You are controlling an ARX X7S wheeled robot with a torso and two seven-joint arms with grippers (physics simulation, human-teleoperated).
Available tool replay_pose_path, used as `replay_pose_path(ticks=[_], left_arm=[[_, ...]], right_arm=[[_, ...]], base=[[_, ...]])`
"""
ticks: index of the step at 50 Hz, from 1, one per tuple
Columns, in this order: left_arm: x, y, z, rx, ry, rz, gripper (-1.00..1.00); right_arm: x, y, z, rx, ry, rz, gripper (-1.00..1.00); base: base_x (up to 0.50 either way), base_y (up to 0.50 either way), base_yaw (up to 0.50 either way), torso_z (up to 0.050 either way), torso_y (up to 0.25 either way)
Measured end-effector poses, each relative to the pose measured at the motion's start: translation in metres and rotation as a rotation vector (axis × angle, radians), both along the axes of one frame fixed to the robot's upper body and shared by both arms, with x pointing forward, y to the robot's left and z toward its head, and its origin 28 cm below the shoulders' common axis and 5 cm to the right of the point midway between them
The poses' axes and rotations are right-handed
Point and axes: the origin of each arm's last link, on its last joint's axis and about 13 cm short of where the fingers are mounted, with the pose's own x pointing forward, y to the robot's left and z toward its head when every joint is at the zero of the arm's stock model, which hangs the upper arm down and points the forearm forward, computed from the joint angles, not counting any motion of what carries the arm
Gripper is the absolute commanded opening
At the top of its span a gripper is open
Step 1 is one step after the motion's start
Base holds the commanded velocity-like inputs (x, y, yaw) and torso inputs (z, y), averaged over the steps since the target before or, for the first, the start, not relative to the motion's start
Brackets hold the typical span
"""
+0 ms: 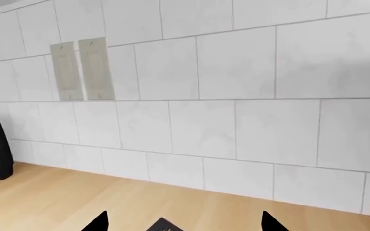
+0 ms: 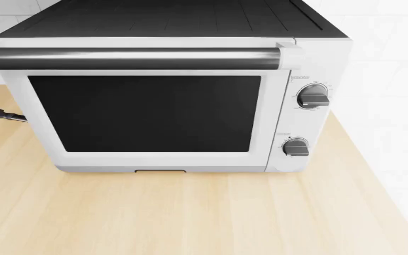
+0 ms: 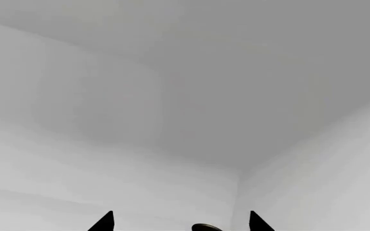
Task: Pick the cans from the counter and place them in their designated side in the cabinet.
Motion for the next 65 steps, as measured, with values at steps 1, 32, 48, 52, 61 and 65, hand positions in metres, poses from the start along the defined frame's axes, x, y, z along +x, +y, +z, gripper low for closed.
replay_pose_path(ticks=[1, 32, 48, 52, 61, 65], left_arm=[[0.000, 0.000, 0.000, 0.000, 0.000, -0.001, 1.00], [0.011, -0.005, 0.003, 0.008, -0.005, -0.036, 1.00], [0.019, -0.009, 0.002, 0.018, -0.004, -0.065, 1.00], [0.021, -0.012, 0.002, 0.025, -0.005, -0.077, 1.00], [0.026, -0.019, 0.005, 0.041, -0.014, -0.103, 1.00], [0.027, -0.023, 0.008, 0.049, -0.024, -0.120, 1.00]], right_arm=[[0.000, 0.000, 0.000, 0.000, 0.000, 0.000, 1.00], [0.000, 0.000, 0.000, 0.000, 0.001, 0.000, 1.00], [-0.010, -0.002, 0.003, -0.003, 0.017, -0.028, 1.00], [-0.016, -0.003, 0.005, -0.008, 0.018, -0.032, 1.00], [-0.028, -0.002, 0.010, -0.031, 0.009, -0.015, 1.00], [-0.032, -0.002, 0.011, -0.041, 0.003, 0.004, 1.00]], base=[[0.00, 0.00, 0.00, 0.000, 0.000], [-0.27, 0.00, 0.00, 0.000, 0.000], [-0.03, 0.00, 0.00, 0.000, 0.000], [0.00, 0.00, 0.00, 0.000, 0.000], [0.00, 0.00, 0.00, 0.000, 0.000], [0.00, 0.00, 0.00, 0.000, 0.000]])
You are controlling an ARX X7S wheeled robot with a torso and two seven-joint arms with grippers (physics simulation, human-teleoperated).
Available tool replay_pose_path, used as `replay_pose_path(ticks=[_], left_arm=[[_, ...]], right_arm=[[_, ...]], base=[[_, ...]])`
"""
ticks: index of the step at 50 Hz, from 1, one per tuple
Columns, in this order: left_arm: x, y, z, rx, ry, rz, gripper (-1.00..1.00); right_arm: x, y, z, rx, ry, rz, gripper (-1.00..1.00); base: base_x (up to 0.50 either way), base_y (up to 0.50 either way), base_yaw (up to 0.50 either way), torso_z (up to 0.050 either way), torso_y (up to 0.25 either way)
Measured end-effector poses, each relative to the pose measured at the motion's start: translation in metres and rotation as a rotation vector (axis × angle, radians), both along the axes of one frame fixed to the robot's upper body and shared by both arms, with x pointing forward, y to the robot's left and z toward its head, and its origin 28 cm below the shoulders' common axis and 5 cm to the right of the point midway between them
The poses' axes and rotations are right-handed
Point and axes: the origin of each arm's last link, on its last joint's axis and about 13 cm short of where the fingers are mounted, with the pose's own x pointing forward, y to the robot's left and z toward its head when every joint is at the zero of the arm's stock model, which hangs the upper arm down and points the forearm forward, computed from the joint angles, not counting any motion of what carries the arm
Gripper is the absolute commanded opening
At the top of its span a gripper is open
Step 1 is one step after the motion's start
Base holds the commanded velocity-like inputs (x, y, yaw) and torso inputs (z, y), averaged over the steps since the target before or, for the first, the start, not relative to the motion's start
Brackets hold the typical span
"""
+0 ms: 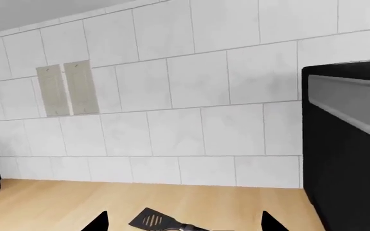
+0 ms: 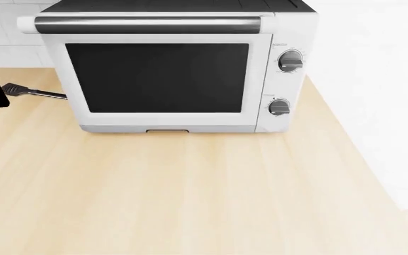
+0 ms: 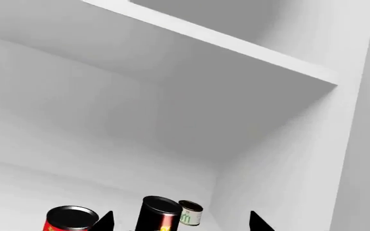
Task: Pick the cans from the counter and place them in their designated side in the cabinet.
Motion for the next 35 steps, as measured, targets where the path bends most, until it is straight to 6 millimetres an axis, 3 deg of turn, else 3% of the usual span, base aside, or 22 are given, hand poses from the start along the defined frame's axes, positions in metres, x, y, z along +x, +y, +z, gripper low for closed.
replay_pose_path(ticks=[7, 11, 22, 35], left_arm=[[-0.003, -0.010, 0.006, 0.022, -0.026, -0.032, 1.00], [-0.009, -0.024, 0.010, 0.045, -0.048, -0.073, 1.00], [-0.024, -0.054, 0.013, 0.078, -0.080, -0.175, 1.00], [-0.031, -0.071, 0.012, 0.087, -0.089, -0.239, 1.00]], right_arm=[[-0.003, -0.002, -0.001, -0.011, 0.002, 0.033, 1.00], [0.004, -0.015, -0.028, 0.010, 0.087, 0.025, 1.00], [-0.019, -0.031, -0.094, -0.002, 0.108, 0.020, 1.00], [-0.039, -0.039, -0.158, 0.050, 0.114, 0.053, 1.00]], base=[[0.00, 0.00, 0.00, 0.000, 0.000], [0.00, 0.00, 0.00, 0.000, 0.000], [0.00, 0.00, 0.00, 0.000, 0.000], [0.00, 0.00, 0.00, 0.000, 0.000]])
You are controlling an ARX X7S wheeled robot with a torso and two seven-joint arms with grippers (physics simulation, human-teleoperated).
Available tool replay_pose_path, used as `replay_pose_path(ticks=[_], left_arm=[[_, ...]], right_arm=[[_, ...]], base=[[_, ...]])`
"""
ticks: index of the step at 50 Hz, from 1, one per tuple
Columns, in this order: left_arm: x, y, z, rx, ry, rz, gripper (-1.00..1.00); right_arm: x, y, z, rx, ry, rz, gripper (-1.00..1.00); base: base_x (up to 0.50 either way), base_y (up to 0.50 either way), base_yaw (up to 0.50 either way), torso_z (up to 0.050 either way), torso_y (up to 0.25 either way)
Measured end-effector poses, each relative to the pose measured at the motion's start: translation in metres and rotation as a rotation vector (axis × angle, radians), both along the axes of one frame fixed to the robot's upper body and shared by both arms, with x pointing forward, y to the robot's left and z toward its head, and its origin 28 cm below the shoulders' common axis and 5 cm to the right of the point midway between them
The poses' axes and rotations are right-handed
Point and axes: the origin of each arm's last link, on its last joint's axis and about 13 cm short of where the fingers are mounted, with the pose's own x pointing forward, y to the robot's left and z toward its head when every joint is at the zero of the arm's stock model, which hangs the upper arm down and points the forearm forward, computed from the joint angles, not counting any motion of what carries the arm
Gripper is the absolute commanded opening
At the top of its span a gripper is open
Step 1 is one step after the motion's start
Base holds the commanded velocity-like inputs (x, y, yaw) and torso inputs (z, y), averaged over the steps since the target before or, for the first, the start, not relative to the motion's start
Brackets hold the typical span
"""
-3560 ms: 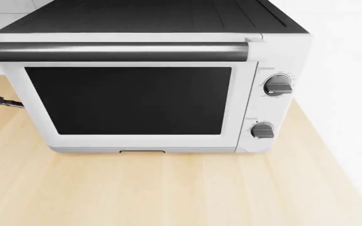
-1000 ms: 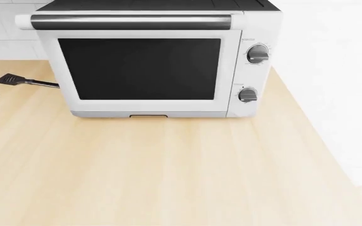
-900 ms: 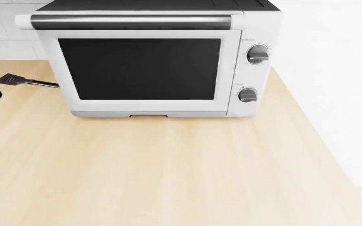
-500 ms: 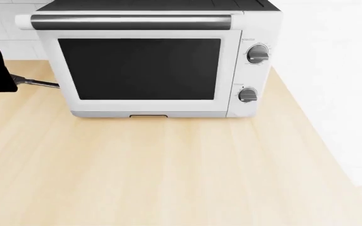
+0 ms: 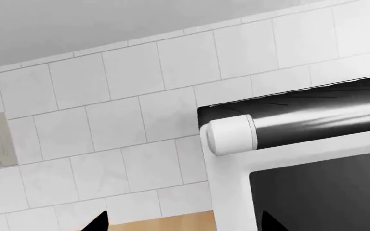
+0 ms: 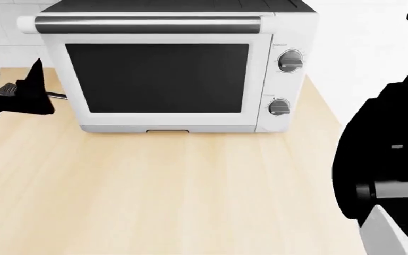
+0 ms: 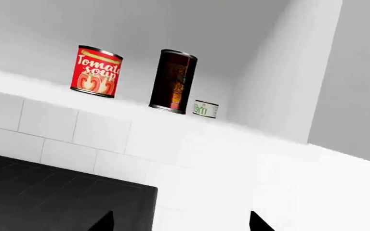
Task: Pick the cans from the counter and place them in their designated side in the cabinet.
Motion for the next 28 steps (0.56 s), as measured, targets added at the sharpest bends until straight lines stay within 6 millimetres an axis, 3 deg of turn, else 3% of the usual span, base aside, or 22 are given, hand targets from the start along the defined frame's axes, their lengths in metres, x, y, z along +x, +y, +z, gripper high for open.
replay_pose_path(ticks=[28], left_arm=[[-0.013, -0.014, -0.003, -0.011, 0.007, -0.049, 1.00]], right_arm=[[-0.011, -0.009, -0.087, 0.083, 0.076, 0.008, 1.00]], base=[[0.00, 0.00, 0.00, 0.000, 0.000]])
